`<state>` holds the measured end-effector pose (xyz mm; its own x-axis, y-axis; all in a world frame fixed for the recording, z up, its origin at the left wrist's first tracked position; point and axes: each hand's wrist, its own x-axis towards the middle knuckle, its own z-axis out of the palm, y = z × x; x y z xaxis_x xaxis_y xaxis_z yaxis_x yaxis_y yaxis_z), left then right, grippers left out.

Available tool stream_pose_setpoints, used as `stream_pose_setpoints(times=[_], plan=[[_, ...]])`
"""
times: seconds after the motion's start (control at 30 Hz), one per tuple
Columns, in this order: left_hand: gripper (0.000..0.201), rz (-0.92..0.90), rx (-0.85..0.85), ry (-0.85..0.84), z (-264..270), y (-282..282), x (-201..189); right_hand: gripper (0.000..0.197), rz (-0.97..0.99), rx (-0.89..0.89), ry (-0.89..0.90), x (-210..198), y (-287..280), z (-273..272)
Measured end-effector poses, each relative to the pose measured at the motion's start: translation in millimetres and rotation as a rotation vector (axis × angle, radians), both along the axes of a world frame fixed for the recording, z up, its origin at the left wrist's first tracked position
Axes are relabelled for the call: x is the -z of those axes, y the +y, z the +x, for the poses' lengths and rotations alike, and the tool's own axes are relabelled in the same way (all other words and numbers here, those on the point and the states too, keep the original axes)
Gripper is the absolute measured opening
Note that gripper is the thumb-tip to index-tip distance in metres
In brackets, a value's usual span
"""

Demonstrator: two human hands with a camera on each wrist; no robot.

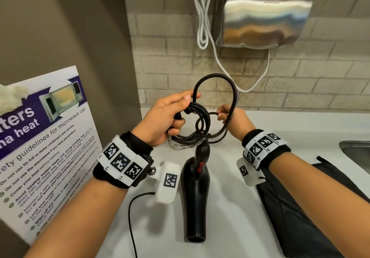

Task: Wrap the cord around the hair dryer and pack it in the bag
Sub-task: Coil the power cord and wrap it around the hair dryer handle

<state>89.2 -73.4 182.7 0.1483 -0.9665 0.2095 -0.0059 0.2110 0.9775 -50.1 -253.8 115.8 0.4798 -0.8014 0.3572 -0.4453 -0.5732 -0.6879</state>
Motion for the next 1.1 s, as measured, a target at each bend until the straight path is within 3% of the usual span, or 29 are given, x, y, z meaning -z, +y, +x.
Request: stream_pose_setpoints(times=[0.07,0.2,0.27,0.4,0.47,0.53,0.67,0.77,0.93,1.1], plan=[[0.026,0.006,0.014,0.03,0.9,1.3,-1.9,0.015,-0.015,0.165,0.092,14.8,-15.0,-10.8],[0.027,-0.016,0.022,-0.014,1.8,7.1,-9.5,0.017,0.212,0.376,0.279,49.4,-40.9,-39.3],[0.027,-0.021,0.02,-0.019,0.7,7.2,-8.8,0.019,0.232,0.369,0.358,62.7,-42.3,-42.5],[0.025,-0.038,0.025,-0.034,-3.4,2.2,-4.3,0.021,0.197,0.26,0.346,64.0,-27.0,-31.9],[0.024,-0.046,0.0,-0.068,-3.7,-0.3,-2.3,0.023,0.144,0.223,0.222,45.7,-15.3,-24.2],[0.023,-0.052,-0.029,-0.102,-2.0,-2.6,-0.1,0.019,0.06,0.141,-0.05,14.2,9.8,-14.6],[0.021,-0.056,-0.067,-0.185,0.1,-6.1,2.0,0.02,0.019,-0.262,-0.5,-49.5,73.7,-5.0],[0.02,-0.056,-0.074,-0.228,-1.1,-7.4,1.5,0.018,0.079,-0.398,-0.52,-71.7,95.9,-3.6],[0.019,-0.07,-0.065,-0.241,-0.9,-6.5,1.6,0.022,0.201,-0.395,-0.608,-70.7,98.4,-2.7],[0.019,-0.097,-0.108,-0.217,9.0,-11.6,0.9,0.022,0.114,-0.379,-0.655,-51.5,110.1,5.8]])
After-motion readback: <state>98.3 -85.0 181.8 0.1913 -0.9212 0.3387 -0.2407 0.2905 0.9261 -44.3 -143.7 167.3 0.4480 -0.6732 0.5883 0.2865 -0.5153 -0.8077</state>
